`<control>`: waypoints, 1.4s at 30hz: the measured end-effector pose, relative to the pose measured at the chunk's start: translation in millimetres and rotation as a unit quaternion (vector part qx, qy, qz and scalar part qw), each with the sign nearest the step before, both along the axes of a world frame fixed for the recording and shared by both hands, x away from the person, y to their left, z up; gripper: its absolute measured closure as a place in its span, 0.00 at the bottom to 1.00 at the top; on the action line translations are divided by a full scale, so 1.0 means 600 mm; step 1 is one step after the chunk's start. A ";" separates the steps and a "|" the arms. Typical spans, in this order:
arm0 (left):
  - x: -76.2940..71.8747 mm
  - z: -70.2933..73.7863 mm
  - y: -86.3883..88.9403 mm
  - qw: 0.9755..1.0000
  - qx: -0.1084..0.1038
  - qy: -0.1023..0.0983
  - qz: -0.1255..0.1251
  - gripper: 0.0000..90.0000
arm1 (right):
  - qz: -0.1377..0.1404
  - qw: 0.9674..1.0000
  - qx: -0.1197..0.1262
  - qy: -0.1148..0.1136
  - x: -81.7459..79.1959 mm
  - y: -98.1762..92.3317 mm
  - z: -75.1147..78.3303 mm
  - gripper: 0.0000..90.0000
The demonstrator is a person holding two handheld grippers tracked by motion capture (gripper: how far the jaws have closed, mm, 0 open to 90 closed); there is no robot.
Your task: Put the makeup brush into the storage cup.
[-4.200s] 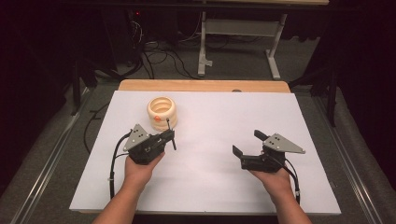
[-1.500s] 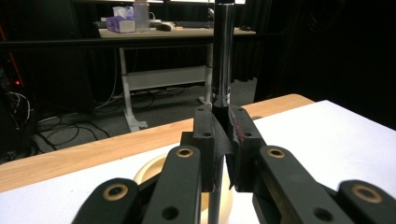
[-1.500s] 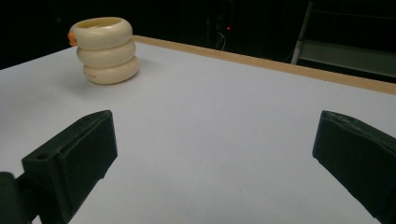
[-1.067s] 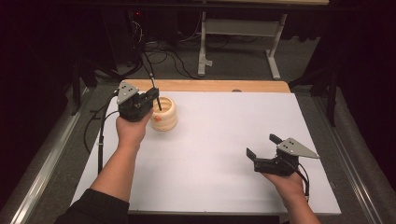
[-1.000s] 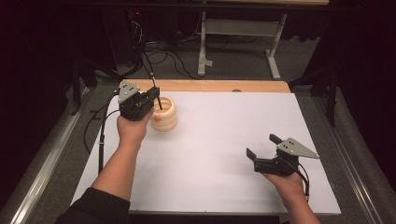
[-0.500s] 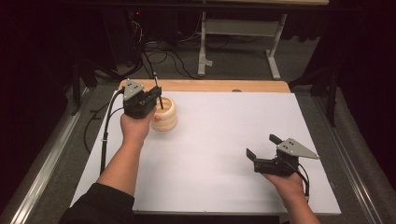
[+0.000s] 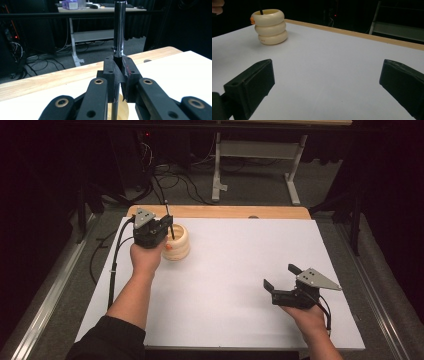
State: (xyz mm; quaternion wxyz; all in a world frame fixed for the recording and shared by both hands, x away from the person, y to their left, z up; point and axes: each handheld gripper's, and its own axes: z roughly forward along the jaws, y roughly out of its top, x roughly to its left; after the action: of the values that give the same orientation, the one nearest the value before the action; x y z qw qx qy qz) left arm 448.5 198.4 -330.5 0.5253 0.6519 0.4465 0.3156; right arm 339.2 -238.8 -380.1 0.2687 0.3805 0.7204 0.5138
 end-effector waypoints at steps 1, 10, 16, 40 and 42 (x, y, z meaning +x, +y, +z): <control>0.000 -0.001 0.001 1.000 0.000 0.000 0.001 0.92 | -0.001 1.000 0.001 0.001 0.000 0.000 0.000 0.01; 0.004 -0.018 0.005 1.000 -0.001 0.017 0.009 0.92 | 0.001 1.000 0.001 -0.001 0.000 0.000 0.000 0.01; 0.005 -0.028 0.006 1.000 -0.006 0.027 0.010 0.92 | 0.001 1.000 0.001 -0.001 0.000 0.000 0.000 0.01; 0.008 -0.056 0.003 0.997 0.016 0.071 0.008 0.92 | 0.000 1.000 0.002 0.000 0.000 -0.001 0.001 0.01; 0.009 -0.056 0.003 0.997 0.014 0.074 0.010 0.92 | 0.001 1.000 0.002 0.000 0.000 -0.001 0.001 0.01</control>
State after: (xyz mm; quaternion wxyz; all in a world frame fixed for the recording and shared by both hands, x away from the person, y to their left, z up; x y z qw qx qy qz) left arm 453.9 200.0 -364.2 0.4783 0.6764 0.4864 0.2776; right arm 338.9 -239.2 -379.6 0.2677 0.3802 0.7199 0.5153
